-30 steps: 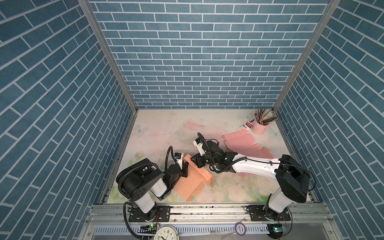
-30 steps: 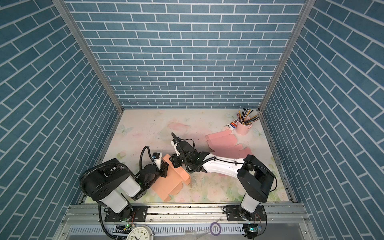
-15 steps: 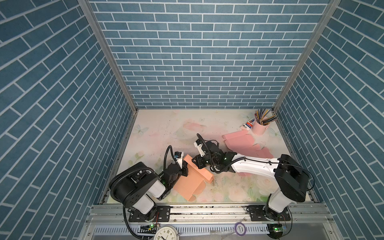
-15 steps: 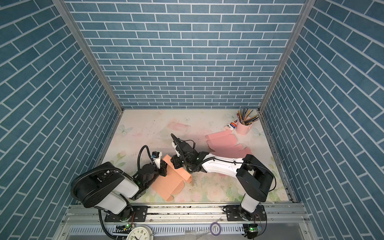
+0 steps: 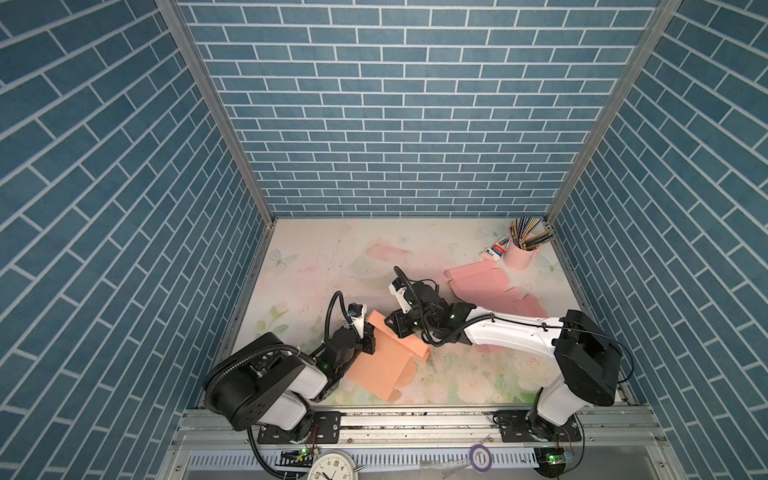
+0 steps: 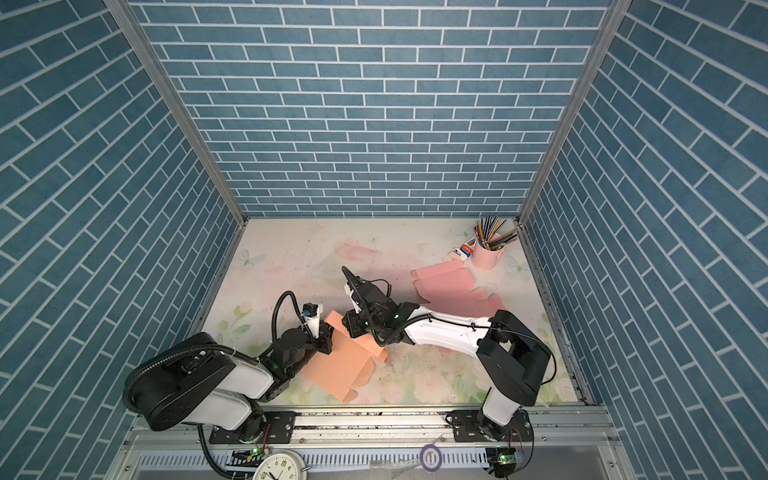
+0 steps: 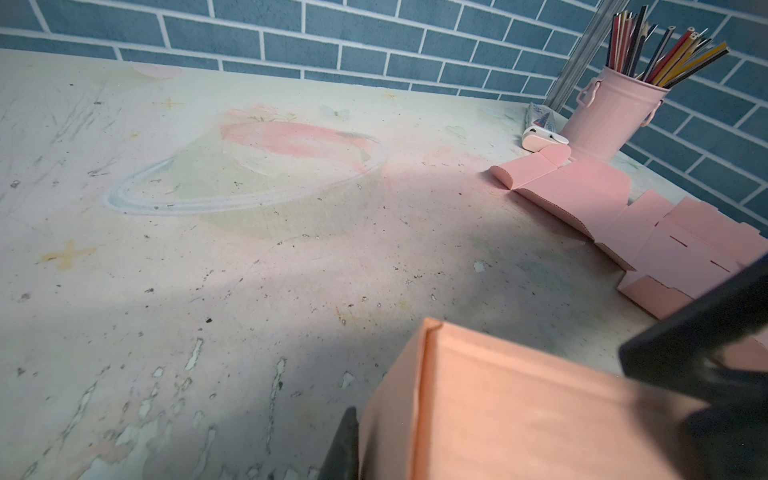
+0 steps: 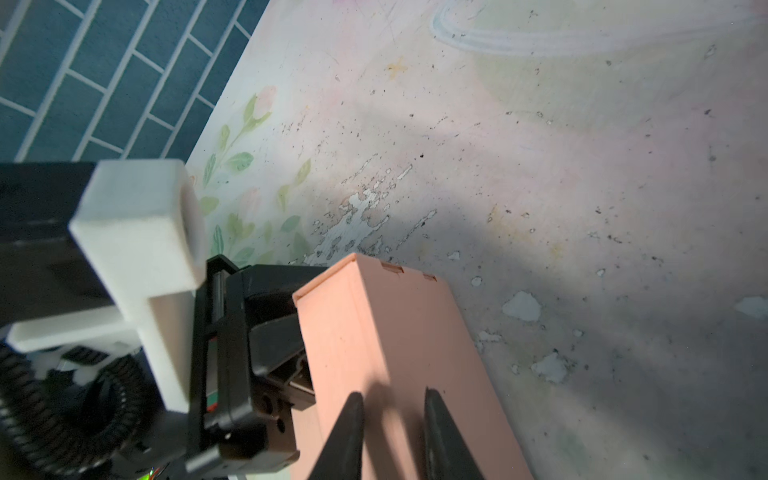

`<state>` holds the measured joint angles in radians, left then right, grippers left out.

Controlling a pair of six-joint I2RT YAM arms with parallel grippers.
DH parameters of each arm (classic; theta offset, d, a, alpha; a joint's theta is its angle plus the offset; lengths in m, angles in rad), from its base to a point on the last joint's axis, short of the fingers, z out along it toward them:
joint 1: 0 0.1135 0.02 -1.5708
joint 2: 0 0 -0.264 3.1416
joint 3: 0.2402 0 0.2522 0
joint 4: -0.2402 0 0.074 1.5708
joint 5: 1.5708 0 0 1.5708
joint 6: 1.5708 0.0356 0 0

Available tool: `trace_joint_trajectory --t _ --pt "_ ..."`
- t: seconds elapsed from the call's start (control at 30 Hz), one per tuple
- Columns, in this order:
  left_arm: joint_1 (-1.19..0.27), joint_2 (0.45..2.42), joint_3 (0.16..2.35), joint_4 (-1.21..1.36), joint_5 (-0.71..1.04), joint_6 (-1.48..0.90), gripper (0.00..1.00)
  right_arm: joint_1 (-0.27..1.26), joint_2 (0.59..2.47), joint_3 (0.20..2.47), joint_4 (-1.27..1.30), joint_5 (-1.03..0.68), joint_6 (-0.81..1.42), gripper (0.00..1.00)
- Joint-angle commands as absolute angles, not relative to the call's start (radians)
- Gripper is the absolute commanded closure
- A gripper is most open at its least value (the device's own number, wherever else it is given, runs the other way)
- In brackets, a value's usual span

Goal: Fold the paper box

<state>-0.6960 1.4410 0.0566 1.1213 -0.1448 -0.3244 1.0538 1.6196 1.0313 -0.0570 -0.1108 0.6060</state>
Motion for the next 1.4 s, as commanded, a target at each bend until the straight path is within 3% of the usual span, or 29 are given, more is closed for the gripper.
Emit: trace_joint_trajectory --t 0.0,0.2,0.5,0.73,0.83,1.37 --pt "-0.690 1.389 0.054 1.113 -0.149 -0.341 0.85 1.062 1.530 1.062 -0.172 -0.078 0.628 0.70" --pt "-0.691 1.248 0.104 0.932 -0.110 -0.349 0.85 1.062 1.380 1.077 -0.291 0.015 0.602 0.68" --pt "-0.613 1.154 0.222 0.667 0.080 -0.472 0.86 1.072 1.197 1.127 -0.462 0.145 0.511 0.84" --pt "-0.581 1.150 0.317 0.471 0.073 -0.483 0.86 1.107 1.270 1.290 -0.626 0.208 0.406 0.91" --pt "-0.557 1.164 0.347 0.418 0.077 -0.494 0.86 1.115 1.320 1.329 -0.671 0.231 0.395 1.00" --pt "-0.525 1.246 0.382 0.395 0.065 -0.511 0.88 1.123 1.518 1.413 -0.835 0.354 0.418 1.00"
